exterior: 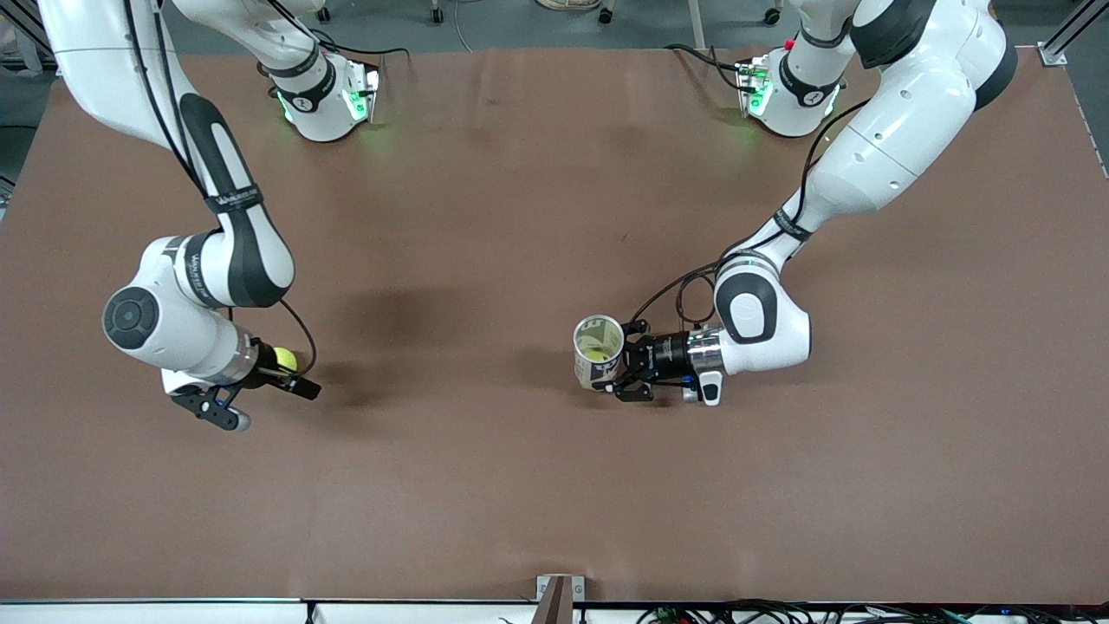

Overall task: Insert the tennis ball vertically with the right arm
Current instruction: 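Move the right gripper to the second tennis ball, then grasp the second tennis ball with the right gripper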

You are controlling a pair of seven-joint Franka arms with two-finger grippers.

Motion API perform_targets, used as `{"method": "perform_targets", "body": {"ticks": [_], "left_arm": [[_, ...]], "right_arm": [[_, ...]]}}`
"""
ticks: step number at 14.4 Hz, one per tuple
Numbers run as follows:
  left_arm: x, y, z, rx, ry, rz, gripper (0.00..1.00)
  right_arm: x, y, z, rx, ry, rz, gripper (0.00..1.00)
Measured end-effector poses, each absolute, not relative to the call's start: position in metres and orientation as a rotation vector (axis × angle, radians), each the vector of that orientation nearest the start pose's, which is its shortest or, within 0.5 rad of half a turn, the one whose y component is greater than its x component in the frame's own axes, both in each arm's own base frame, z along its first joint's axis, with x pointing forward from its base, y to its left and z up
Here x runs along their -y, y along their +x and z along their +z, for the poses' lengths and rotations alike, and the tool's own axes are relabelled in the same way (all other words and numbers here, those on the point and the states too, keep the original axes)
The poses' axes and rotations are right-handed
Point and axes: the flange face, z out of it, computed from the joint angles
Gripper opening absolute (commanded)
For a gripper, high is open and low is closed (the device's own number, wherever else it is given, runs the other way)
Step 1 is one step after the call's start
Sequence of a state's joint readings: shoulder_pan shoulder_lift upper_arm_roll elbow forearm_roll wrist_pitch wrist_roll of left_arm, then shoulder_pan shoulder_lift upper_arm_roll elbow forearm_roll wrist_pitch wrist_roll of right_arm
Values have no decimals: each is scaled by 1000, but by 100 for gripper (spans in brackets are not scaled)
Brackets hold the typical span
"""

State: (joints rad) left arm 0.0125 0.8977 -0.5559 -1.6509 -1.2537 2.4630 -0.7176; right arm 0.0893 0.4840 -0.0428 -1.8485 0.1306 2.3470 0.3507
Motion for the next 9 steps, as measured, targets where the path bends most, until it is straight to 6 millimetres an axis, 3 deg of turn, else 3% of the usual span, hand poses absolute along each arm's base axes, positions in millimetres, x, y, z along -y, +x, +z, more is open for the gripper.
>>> {"method": "perform_targets", "body": {"ticks": [4,9], "left_arm": [[314,606,150,-1430,1571,-902,74],[325,603,145,-1432,1535,-929,74]], "right_arm": [[16,633,248,-484,-3033,-4,100],[18,611,226,-455,-3043,-56,100]]}}
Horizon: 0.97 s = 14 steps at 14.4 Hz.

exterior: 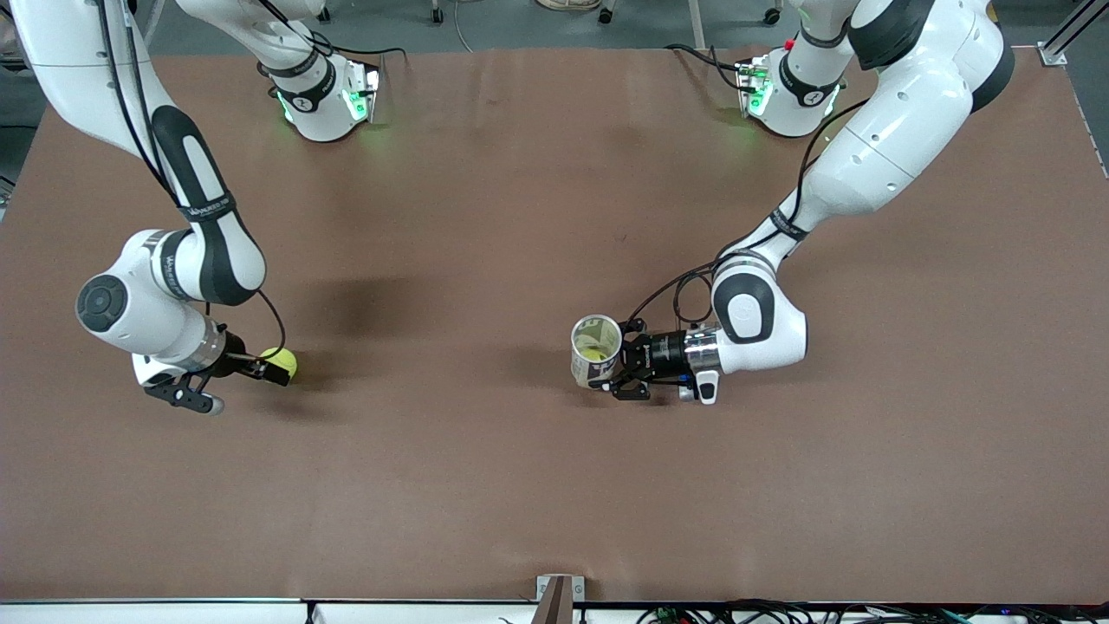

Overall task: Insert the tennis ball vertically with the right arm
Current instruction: 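Grasp the second tennis ball with the right gripper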

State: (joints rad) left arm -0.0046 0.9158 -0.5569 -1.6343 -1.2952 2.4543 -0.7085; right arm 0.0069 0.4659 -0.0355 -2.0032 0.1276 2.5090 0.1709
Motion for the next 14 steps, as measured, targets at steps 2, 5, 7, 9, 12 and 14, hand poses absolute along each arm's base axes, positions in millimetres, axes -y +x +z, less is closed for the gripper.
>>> {"method": "perform_targets", "body": {"ticks": [2,5,7,9,12,14], "left_arm": [[339,601,142,-1427,1517,-947,74],[361,597,140,-1417,1504,-970,74],[368,595,136,-1425,1502,-968,74],[371,595,131,-1438,1506,-956,74],[380,592,127,-1449,1513,-945,74],[386,591,127,-1447,1520,-940,74]], "right_arm": [[19,600,213,-437,-3050,-85,100],[20,592,205,-420,-3058,-93,88],[21,592,206,-410,-3060,-95,66],[24,592,207,-399,-3062,-99,39],[28,592,211,-391,-3063,-107,5],[31,591,210,-395,-3063,-105,3]]}}
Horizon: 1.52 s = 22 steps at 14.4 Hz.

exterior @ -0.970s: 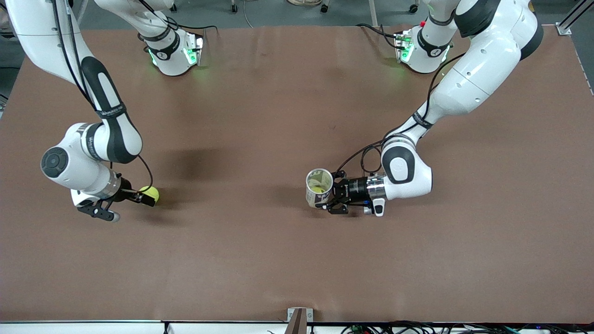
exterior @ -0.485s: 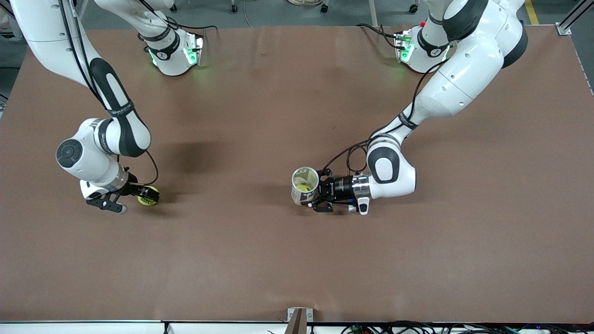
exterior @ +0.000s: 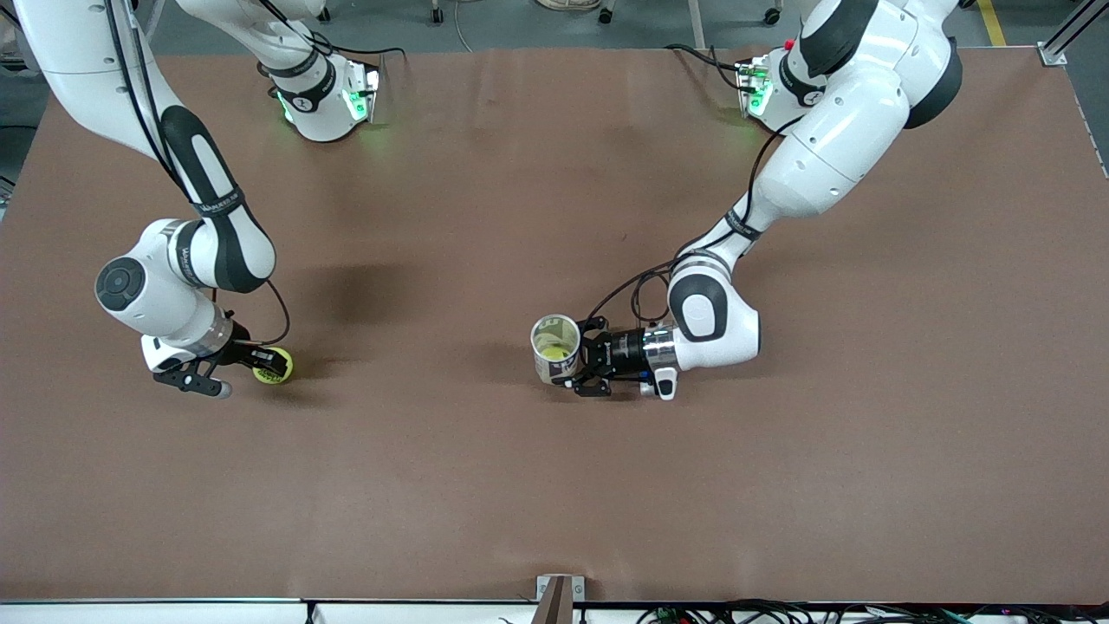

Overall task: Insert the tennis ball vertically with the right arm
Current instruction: 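Grasp the second tennis ball with the right gripper, then carry the ball with the right gripper to the tube opening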

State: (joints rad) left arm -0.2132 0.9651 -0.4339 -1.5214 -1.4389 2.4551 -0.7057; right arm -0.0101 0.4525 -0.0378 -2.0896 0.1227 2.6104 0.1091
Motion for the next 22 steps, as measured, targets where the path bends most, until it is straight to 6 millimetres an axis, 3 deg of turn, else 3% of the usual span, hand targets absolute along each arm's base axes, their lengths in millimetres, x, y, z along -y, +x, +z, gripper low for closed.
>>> {"method": "perform_targets", "body": {"ticks": [6,9,12,16,22], "left_arm": [[387,592,127,-1445,1525,-933,74],[387,593,128,-1446,1524,-927,74],[386,594,129,-1451,1524,-913,74],[388,596,131,-1458,1528,-890,73],[391,598,135,-1457,1523,-882,73]], "right_arm": [[30,594,219,-389,-3060,-120,2],[22,595,240,-396,-3050,-62,2],[-2,600,266,-461,-3031,-6,2],[-63,604,296,-619,-2999,55,2],[-187,610,378,-887,-2925,94,2]]}}
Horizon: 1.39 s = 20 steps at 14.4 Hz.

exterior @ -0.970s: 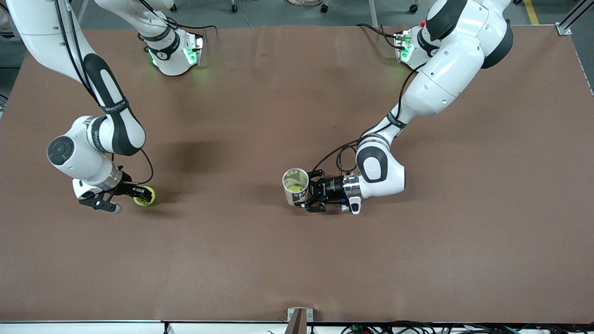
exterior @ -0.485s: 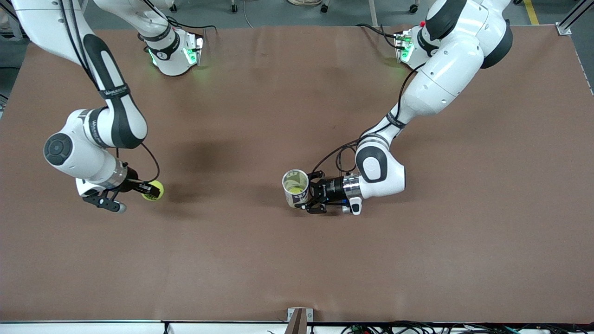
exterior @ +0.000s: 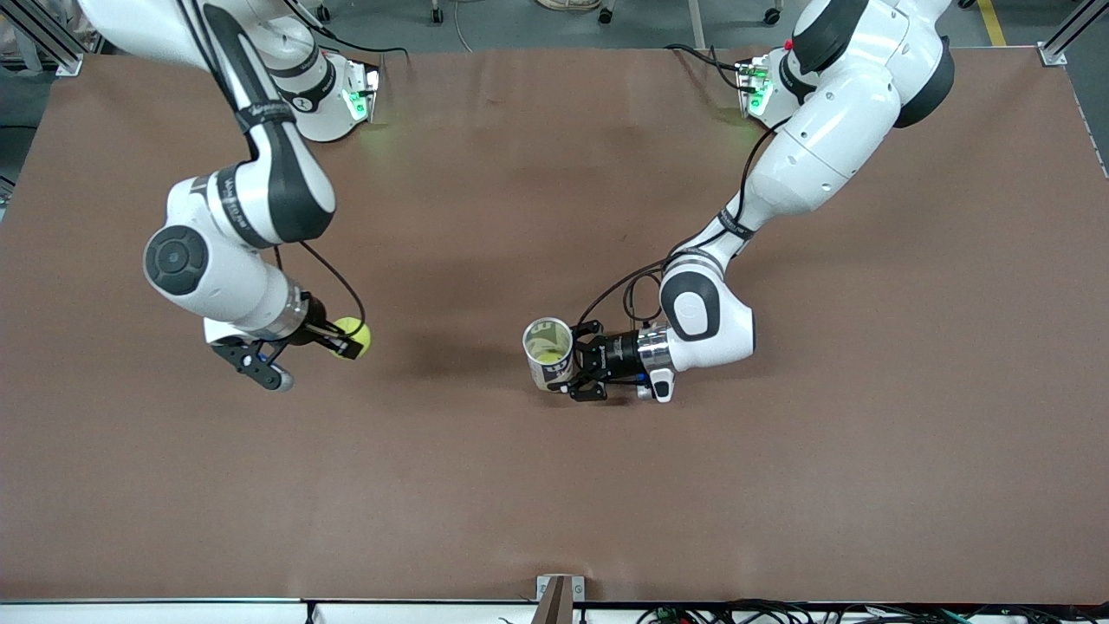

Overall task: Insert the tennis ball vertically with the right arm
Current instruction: 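Carry the ball with the right gripper to the tube opening, then open the right gripper to drop the ball into the tube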

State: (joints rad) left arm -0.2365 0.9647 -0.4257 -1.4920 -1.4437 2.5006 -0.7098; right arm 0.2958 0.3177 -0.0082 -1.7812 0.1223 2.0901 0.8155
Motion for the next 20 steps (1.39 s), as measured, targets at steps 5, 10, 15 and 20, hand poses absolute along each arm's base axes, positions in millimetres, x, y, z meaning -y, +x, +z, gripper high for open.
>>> {"method": "perform_targets", "body": {"ticks": [5,10,15,20], "left_arm": [[391,598,135,-1458,1525,-879,73],[390,598,133,-1462,1529,-873,73],[390,598,133,-1462,1531,-873,73],[390,598,133,-1462,1531,-873,73]], "right_arm": [[-267,605,435,-1038,-2780,29,2],[-319,603,453,-1185,-2673,34,2],[-379,592,432,-1336,-2604,74,2],[-429,597,434,-1459,-2492,75,2]]}}
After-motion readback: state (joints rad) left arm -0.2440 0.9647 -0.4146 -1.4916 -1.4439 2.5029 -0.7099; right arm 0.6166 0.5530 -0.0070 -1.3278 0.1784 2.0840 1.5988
